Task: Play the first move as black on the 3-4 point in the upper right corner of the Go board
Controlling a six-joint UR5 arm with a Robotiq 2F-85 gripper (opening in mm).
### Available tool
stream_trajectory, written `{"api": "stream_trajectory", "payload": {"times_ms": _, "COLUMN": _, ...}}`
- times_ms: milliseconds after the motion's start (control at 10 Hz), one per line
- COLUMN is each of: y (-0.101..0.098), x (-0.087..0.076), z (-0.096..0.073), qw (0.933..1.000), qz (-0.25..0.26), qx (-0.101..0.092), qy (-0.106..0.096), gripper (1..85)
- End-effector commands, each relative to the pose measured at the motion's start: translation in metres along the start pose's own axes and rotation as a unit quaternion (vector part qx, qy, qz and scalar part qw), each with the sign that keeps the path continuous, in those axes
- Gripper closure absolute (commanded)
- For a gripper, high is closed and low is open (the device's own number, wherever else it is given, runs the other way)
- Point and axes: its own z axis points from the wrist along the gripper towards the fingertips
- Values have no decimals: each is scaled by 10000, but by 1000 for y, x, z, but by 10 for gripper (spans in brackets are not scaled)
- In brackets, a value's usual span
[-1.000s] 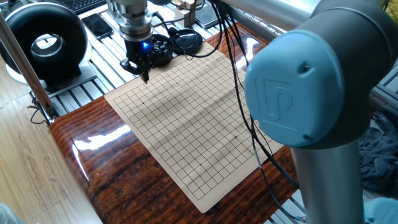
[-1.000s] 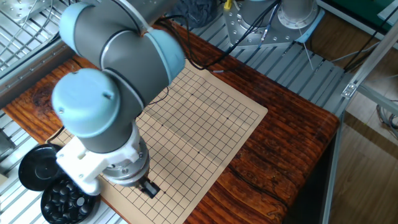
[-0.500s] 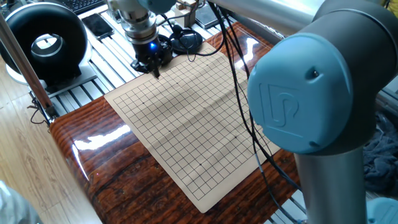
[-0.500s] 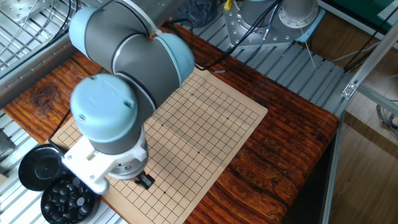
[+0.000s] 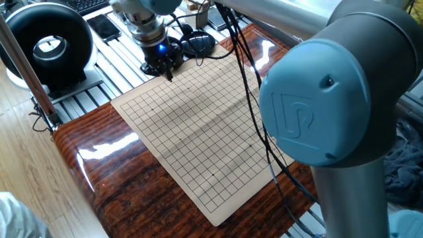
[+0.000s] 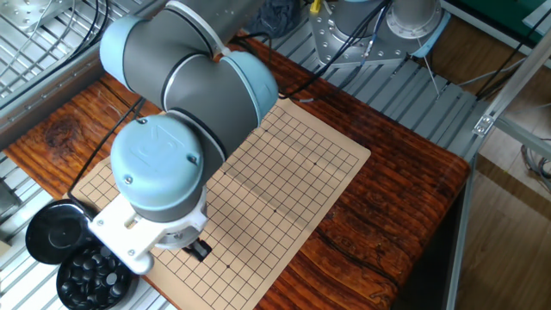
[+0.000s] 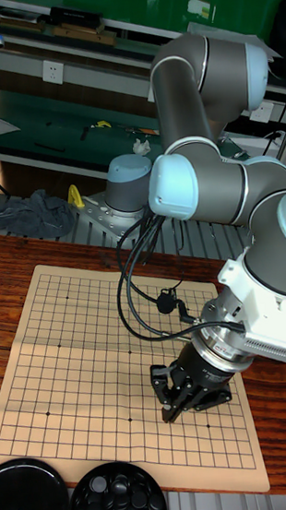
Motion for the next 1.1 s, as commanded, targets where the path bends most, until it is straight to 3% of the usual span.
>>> {"api": "stream_trajectory", "payload": {"times_ms": 0, "y": 5, "x": -2, "z": -3, "qw": 9999, "qz": 109, "qx": -45, "qy": 1, "gripper": 843}}
{"api": "stream_trajectory", "payload": {"times_ms": 100, "y": 6, "x": -2, "z": -5, "qw": 9999, "qz": 118, "qx": 17, "qy": 6, "gripper": 843}}
{"api": "stream_trajectory", "payload": {"times_ms": 500, "y": 16, "x": -8, "z": -10, "qw": 9999, "qz": 117, "qx": -40, "qy": -68, "gripper": 843}}
{"api": "stream_trajectory", "payload": {"times_ms": 600, "y": 11, "x": -9, "z": -10, "qw": 9999, "qz": 71, "qx": 51, "qy": -102, "gripper": 843}}
{"api": "stream_trajectory", "payload": {"times_ms": 700, "y": -3, "x": -11, "z": -10, "qw": 9993, "qz": -168, "qx": 321, "qy": -133, "gripper": 843}}
{"api": "stream_trajectory", "payload": {"times_ms": 900, "y": -39, "x": -16, "z": -15, "qw": 9913, "qz": -810, "qx": 1029, "qy": -156, "gripper": 843}}
{"api": "stream_trajectory", "payload": {"times_ms": 1000, "y": -40, "x": -18, "z": -16, "qw": 9895, "qz": -965, "qx": 1064, "qy": -167, "gripper": 843}}
